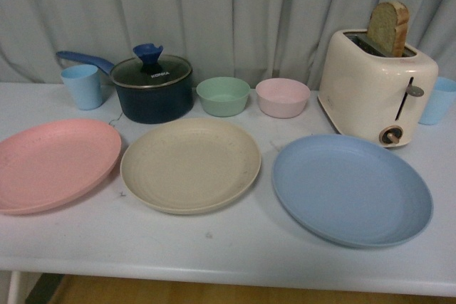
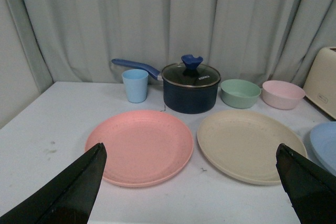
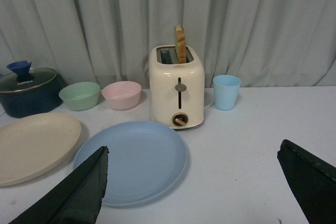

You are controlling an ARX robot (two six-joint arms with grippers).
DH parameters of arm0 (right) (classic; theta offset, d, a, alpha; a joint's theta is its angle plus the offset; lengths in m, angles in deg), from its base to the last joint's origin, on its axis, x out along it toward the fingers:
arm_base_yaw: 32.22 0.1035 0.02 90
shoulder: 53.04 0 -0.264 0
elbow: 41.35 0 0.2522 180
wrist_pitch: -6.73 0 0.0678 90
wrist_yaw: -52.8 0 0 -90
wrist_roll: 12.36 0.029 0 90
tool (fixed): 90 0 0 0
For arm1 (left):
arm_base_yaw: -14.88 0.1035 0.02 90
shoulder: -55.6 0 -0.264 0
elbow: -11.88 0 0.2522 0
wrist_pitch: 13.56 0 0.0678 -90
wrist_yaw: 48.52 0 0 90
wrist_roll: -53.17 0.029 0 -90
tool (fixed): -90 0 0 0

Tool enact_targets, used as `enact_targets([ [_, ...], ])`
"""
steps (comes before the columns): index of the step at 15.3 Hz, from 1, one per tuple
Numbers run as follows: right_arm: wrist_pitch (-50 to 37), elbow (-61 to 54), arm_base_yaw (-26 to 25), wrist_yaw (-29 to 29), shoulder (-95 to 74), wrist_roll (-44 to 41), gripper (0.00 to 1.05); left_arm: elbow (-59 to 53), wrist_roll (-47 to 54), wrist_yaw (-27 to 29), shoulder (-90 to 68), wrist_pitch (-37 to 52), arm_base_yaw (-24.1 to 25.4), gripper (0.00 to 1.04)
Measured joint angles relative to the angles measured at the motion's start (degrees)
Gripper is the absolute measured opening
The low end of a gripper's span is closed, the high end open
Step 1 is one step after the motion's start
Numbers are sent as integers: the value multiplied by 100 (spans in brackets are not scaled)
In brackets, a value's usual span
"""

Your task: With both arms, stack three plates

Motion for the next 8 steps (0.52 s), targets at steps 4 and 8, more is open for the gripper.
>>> enact_targets([
  [4, 0, 0, 0, 0, 0, 0, 98, 0, 0, 0, 0, 0, 0, 98],
  [8, 0, 0, 0, 0, 0, -2, 98, 0, 0, 0, 0, 0, 0, 98],
])
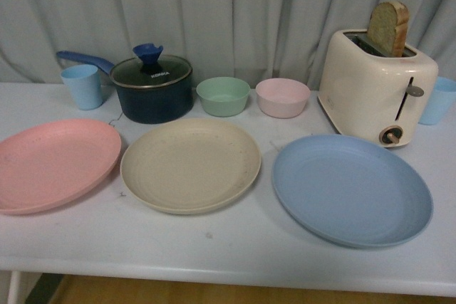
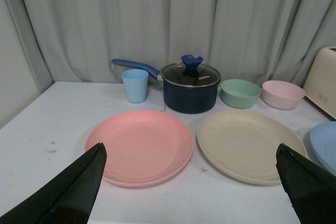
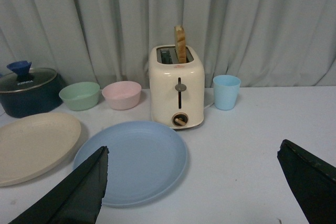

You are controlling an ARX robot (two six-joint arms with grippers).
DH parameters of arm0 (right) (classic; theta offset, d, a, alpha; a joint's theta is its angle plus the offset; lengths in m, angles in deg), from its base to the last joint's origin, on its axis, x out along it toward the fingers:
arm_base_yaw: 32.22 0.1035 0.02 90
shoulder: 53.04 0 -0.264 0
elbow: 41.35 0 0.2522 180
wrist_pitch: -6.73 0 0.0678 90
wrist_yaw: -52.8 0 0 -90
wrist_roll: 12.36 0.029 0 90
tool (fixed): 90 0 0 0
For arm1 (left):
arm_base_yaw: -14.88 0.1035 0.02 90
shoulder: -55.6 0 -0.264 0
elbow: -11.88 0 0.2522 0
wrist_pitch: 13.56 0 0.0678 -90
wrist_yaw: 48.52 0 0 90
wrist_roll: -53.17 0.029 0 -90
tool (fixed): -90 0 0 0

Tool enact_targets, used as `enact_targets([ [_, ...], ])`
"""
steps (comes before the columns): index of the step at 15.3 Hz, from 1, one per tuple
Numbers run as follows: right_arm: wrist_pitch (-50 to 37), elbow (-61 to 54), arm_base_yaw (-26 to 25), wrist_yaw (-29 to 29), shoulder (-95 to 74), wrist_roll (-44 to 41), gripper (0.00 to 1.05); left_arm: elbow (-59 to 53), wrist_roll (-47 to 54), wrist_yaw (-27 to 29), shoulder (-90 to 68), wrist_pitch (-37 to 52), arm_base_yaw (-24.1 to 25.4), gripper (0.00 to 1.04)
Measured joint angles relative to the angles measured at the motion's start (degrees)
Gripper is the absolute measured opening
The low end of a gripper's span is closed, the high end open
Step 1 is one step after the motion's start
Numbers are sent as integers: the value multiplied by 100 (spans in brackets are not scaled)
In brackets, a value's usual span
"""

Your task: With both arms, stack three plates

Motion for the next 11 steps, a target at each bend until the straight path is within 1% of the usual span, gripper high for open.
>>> enact_targets([
  [11, 0, 0, 0, 0, 0, 0, 98, 0, 0, 0, 0, 0, 0, 98],
])
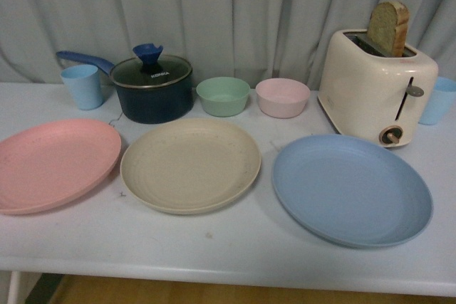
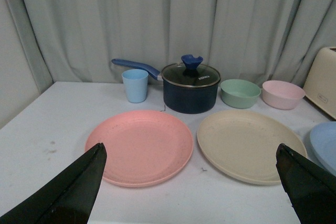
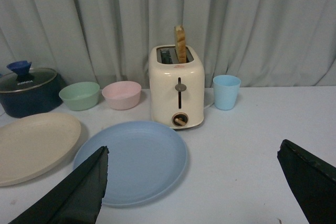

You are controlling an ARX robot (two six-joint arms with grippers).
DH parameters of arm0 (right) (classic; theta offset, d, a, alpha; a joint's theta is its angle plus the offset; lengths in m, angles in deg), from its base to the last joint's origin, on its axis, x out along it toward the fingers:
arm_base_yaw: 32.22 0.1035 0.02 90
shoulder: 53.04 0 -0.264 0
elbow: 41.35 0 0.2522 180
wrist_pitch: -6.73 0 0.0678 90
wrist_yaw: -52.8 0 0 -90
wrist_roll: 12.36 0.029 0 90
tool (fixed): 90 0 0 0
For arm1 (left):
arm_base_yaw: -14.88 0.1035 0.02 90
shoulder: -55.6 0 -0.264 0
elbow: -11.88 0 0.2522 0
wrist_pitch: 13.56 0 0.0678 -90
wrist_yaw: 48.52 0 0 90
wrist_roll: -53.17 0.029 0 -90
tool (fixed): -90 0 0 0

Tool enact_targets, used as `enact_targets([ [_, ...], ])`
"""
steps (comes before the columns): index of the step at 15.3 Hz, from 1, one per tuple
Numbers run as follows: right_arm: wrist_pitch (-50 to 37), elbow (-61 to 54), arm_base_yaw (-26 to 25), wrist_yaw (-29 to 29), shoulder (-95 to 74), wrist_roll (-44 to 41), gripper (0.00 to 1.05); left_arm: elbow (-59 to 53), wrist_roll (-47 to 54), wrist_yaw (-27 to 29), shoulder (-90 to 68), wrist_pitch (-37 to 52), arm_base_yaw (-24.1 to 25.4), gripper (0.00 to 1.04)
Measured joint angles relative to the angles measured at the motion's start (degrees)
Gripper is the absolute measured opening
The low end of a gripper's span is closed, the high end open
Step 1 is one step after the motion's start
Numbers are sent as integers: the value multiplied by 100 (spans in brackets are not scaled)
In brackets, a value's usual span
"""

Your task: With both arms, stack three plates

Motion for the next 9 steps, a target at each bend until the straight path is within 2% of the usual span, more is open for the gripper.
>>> enact_targets([
  [9, 0, 0, 0, 0, 0, 2, 98, 0, 0, 0, 0, 0, 0, 98],
])
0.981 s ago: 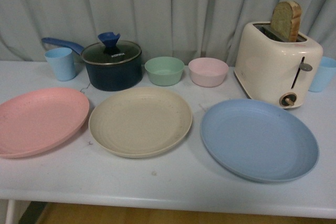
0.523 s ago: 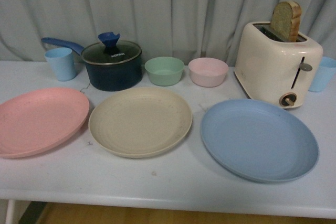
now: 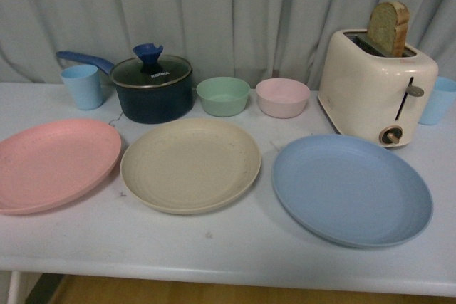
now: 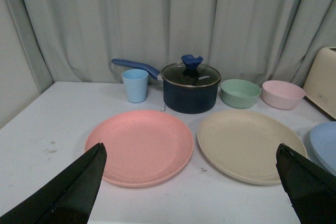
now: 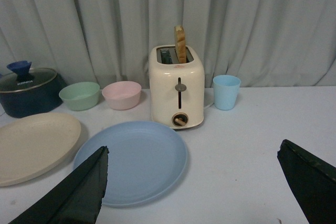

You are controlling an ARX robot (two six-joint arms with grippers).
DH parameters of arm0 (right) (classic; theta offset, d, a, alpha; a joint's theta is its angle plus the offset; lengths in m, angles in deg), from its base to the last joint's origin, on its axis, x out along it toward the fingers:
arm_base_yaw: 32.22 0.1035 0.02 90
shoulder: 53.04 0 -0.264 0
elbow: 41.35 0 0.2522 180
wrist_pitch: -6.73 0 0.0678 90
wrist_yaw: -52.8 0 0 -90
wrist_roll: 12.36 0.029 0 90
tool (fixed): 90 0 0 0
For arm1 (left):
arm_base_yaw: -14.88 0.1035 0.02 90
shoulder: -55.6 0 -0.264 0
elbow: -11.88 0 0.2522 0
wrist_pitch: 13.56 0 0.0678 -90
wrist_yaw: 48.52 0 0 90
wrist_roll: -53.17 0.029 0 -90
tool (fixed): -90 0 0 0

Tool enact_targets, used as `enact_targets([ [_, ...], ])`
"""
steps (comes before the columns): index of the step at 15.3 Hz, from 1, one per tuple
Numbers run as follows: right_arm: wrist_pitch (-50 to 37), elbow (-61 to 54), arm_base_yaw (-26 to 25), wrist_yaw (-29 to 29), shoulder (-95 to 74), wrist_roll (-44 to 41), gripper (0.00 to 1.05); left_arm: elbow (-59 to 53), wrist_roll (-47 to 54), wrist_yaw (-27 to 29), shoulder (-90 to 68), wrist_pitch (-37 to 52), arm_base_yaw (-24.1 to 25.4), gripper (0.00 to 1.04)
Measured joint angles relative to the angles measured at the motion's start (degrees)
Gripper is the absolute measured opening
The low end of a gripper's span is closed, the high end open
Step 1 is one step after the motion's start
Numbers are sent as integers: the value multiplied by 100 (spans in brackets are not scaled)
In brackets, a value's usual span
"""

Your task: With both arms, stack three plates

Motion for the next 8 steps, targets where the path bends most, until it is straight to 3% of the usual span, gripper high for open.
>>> enact_targets([
  [8, 0, 0, 0, 0, 0, 0, 98, 0, 0, 0, 0, 0, 0, 98],
])
